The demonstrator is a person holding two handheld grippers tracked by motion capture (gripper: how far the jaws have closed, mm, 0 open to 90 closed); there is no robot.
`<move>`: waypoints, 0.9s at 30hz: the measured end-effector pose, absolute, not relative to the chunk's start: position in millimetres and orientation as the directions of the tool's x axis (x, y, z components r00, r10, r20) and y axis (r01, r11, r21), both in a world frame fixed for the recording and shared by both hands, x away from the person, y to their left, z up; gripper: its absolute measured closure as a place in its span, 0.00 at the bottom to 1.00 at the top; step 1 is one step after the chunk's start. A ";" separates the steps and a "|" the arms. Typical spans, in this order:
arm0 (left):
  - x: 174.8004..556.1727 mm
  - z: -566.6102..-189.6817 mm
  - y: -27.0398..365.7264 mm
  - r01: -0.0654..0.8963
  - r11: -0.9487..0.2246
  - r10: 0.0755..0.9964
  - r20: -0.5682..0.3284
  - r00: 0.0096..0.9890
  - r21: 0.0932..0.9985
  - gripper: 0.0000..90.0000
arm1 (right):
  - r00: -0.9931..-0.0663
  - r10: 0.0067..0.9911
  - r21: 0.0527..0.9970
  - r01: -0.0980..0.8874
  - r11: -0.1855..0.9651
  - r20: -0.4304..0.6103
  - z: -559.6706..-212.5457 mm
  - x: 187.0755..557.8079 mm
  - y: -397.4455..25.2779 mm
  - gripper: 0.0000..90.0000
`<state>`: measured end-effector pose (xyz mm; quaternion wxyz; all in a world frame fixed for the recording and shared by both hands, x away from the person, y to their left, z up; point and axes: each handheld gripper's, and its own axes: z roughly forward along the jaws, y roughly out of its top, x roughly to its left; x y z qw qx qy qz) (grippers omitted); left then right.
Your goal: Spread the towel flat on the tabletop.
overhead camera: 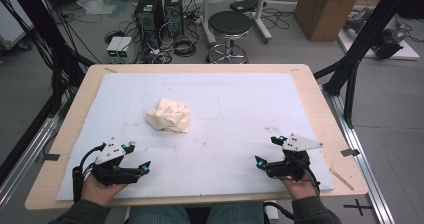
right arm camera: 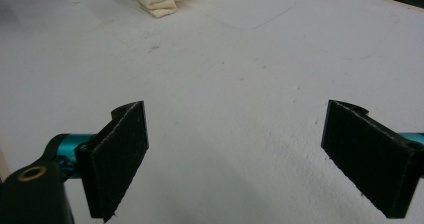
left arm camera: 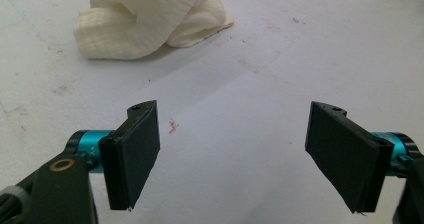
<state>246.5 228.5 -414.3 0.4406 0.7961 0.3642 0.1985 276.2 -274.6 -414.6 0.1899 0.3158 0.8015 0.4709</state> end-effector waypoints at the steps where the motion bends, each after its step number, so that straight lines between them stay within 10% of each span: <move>1: 246.7 -414.5 228.2 0.406 -0.344 0.757 -0.006 0.653 0.847 0.25 | -0.730 0.683 0.873 0.329 0.360 -0.006 -415.1 276.8 -274.7 0.12; 27: 243.4 -415.1 232.2 0.409 -0.338 0.765 -0.006 0.644 0.848 0.25 | -0.742 0.671 0.869 0.328 0.371 -0.007 -415.9 279.5 -269.5 0.12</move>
